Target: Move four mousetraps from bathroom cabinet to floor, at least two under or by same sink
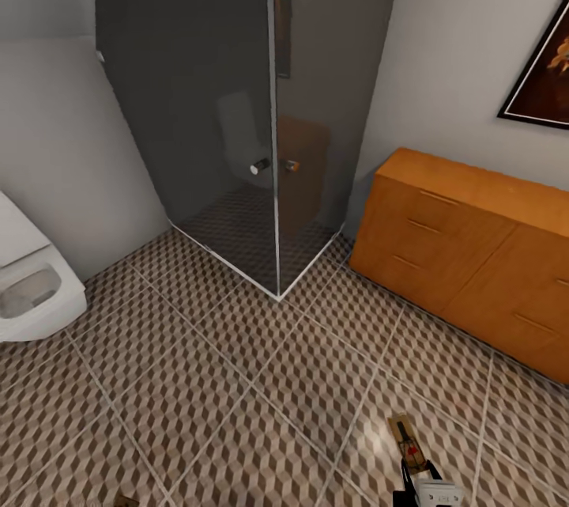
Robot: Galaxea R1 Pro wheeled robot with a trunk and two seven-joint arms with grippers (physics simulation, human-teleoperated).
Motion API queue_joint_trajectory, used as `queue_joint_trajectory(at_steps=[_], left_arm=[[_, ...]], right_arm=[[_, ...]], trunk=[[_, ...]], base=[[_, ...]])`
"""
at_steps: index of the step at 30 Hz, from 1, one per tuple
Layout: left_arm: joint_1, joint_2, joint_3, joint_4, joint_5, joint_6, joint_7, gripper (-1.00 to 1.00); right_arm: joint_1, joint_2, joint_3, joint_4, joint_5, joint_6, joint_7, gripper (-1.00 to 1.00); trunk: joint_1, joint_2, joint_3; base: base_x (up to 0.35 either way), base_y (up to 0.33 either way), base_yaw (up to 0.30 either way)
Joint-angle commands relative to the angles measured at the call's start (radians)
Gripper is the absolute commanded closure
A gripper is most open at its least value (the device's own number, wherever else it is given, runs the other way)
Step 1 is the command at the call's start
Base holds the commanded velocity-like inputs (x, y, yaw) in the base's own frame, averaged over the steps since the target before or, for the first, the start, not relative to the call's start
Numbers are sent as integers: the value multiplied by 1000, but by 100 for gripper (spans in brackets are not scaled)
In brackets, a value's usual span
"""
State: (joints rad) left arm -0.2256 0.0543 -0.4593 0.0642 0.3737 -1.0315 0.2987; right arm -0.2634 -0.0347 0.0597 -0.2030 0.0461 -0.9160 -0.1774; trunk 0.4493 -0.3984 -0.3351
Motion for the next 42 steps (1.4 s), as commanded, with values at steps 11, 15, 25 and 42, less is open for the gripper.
queue_joint_trajectory(at_steps=[11,15,25,42], left_arm=[[-1,-1,-9,3,4,-4,3,100],[-1,-1,-8,3,4,-4,3,100],[-1,-1,-8,3,4,-4,3,100],[-1,-1,-8,3,4,-4,5,100]], right_arm=[[0,-1,6,0,4,-1,-10,100],[0,-1,6,0,3,-1,-10,100],[0,-1,6,1,3,-1,-9,100],[0,0,6,1,3,0,-9,100]], trunk=[[1,-2,8],[1,-2,11],[1,-2,20],[1,-2,34]], base=[[22,-20,263],[0,0,263],[0,0,263],[0,-40,263]])
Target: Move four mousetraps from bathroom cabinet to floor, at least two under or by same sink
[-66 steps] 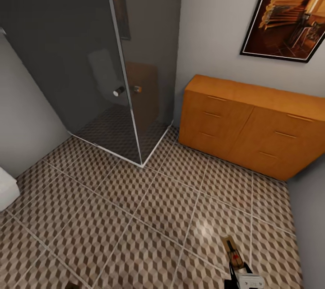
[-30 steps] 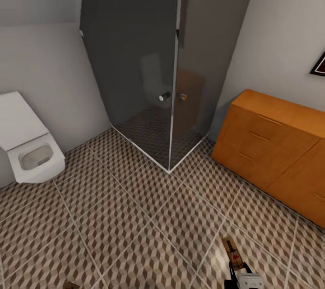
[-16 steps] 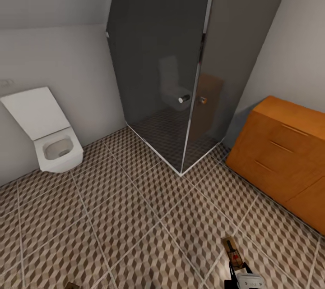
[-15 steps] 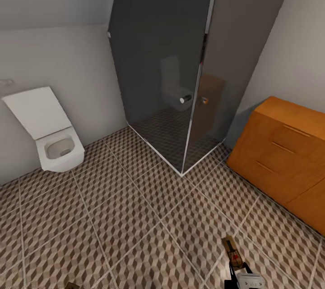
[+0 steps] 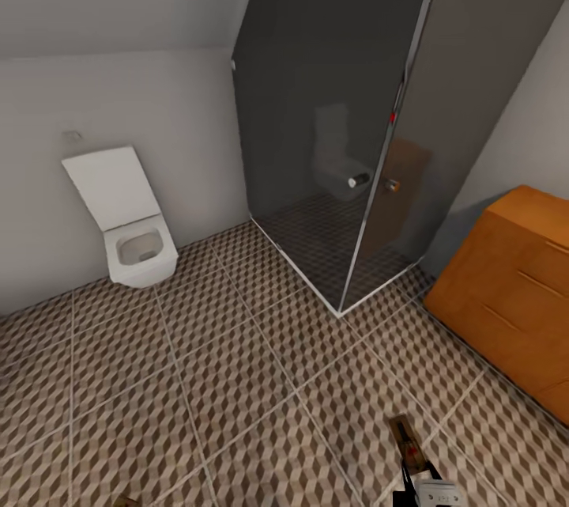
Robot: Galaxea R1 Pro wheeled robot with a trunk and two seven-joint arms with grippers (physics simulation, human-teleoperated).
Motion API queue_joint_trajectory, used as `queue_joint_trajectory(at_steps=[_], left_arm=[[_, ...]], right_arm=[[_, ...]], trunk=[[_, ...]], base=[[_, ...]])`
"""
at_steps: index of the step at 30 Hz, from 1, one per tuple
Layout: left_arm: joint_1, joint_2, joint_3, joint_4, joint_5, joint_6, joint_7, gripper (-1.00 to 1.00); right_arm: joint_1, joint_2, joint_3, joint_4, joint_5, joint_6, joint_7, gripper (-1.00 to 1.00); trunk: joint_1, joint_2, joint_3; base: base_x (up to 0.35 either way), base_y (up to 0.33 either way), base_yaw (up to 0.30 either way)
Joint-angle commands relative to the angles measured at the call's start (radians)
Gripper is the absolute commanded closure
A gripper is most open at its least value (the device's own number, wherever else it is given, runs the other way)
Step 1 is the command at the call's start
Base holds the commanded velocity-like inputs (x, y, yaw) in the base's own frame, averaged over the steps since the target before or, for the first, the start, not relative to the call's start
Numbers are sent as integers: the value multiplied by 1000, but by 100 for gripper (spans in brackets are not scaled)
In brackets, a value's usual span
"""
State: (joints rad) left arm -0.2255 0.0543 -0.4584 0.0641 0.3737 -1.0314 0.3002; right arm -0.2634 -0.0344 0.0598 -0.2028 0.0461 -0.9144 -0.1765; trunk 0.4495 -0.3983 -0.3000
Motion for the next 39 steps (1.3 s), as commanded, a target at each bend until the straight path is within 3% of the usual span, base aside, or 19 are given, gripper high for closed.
queue_joint_trajectory(at_steps=[1,39], left_arm=[[-2,-1,-8,3,4,-4,3,100],[-2,-1,-9,3,4,-4,3,100]], right_arm=[[0,-1,6,0,3,-1,-10,100],[0,0,6,0,4,-1,-9,100]], trunk=[[1,-2,-1],[1,-2,29]], base=[[0,-114,263],[0,-121,264]])
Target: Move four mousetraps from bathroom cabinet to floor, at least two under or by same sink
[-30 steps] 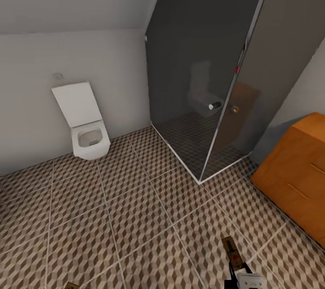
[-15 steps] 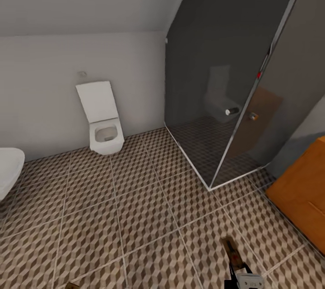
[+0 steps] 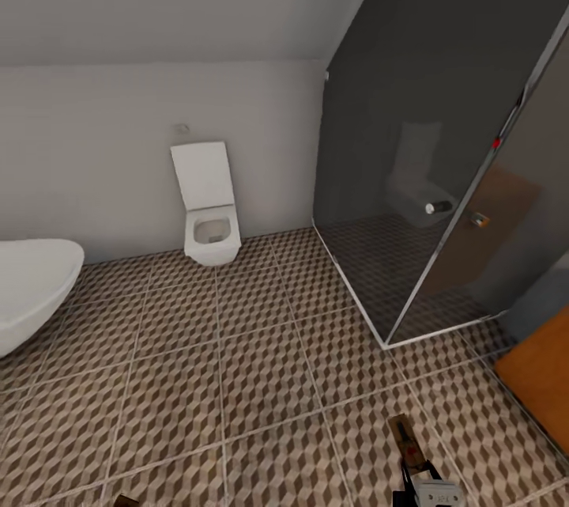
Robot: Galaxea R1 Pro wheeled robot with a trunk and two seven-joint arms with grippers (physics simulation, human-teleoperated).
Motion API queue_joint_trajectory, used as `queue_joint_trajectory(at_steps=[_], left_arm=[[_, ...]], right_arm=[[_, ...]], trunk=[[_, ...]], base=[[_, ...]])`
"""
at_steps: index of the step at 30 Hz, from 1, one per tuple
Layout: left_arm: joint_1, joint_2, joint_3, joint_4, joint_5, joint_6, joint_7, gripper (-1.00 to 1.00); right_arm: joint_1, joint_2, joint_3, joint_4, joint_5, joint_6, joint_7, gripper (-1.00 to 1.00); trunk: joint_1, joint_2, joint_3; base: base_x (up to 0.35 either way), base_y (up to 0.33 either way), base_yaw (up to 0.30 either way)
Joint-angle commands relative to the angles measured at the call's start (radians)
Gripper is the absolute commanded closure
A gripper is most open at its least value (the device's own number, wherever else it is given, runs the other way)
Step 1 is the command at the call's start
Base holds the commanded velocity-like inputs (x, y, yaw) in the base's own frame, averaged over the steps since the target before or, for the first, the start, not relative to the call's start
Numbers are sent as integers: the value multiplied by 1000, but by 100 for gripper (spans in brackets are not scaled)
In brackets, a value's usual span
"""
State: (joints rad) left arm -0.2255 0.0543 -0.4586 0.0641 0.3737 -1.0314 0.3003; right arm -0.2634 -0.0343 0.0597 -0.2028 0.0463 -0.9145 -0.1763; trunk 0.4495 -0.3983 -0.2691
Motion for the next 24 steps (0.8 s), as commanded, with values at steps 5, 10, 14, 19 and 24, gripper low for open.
queue_joint_trajectory(at_steps=[5,10,14,19,24], left_arm=[[-2,-1,-8,3,4,-4,3,100],[-2,-1,-8,3,4,-4,3,100],[-2,-1,-9,3,4,-4,3,100],[-2,-1,-9,3,4,-4,3,100],[-2,-1,-9,3,4,-4,3,100]], right_arm=[[0,0,6,0,3,-1,-9,100],[0,0,6,0,3,-1,-9,100],[0,1,6,0,3,-1,-9,100],[0,0,6,0,3,-1,-9,100],[0,0,6,0,3,-1,-9,100]], trunk=[[1,-2,2],[1,-2,6],[1,-2,9],[1,-2,12],[1,-2,14]], base=[[0,-122,265],[0,-122,265],[0,-122,266],[0,-122,268],[0,-119,239]])
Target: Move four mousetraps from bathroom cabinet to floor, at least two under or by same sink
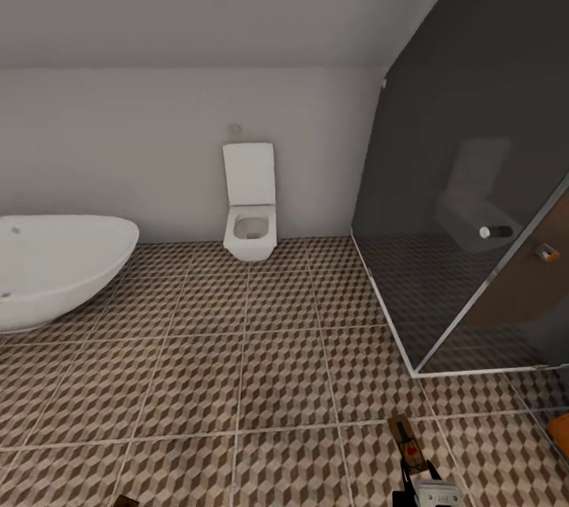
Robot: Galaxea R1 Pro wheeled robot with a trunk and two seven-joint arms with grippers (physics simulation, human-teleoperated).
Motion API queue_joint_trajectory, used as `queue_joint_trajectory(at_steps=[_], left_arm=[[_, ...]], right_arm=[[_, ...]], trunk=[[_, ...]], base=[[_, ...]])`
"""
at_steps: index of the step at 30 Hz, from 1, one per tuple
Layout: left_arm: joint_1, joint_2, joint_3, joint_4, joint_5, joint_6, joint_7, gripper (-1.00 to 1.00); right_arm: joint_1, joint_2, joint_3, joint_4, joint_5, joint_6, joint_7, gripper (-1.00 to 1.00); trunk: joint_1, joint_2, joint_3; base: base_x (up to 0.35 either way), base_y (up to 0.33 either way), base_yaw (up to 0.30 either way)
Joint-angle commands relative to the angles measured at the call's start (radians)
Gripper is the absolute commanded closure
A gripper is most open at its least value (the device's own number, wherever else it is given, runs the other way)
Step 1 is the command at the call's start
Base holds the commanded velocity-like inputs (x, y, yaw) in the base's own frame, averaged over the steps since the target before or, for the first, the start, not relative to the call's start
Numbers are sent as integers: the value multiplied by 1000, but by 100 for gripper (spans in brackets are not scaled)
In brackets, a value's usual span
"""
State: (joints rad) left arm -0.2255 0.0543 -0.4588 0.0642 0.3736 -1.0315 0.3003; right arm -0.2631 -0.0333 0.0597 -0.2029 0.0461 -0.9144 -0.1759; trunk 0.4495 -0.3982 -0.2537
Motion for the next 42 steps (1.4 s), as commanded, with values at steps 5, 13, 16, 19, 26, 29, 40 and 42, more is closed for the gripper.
queue_joint_trajectory(at_steps=[5,13,16,19,26,29,40,42], left_arm=[[-2,-1,-9,3,4,-4,3,100],[-2,-1,-9,3,4,-4,3,100],[-2,-1,-9,3,4,-4,2,100],[-2,-1,-9,3,4,-4,2,100],[-2,-1,-9,3,4,-4,2,100],[-2,-1,-9,3,4,-4,2,100],[-2,-1,-9,3,4,-4,2,100],[-2,-1,-9,3,4,-4,2,100]], right_arm=[[-1,-2,6,0,3,-1,-10,100],[-1,-2,6,0,3,-1,-10,100],[0,-1,6,0,3,-1,-10,100],[0,-2,6,0,3,-1,-10,100],[-1,-2,6,0,3,-1,-10,100],[-1,-2,6,0,3,-1,-10,100],[-1,-2,6,0,4,-1,-10,100],[0,-2,6,0,4,-1,-10,100]], trunk=[[1,-2,-1],[1,-2,-1],[1,-2,-1],[1,-2,-1],[1,-2,-1],[1,-2,-1],[1,-2,-1],[1,-2,-1]], base=[[16,-108,179],[182,-41,33],[322,-2,1],[328,0,0],[328,0,0],[244,6,0],[191,113,0],[247,166,0]])
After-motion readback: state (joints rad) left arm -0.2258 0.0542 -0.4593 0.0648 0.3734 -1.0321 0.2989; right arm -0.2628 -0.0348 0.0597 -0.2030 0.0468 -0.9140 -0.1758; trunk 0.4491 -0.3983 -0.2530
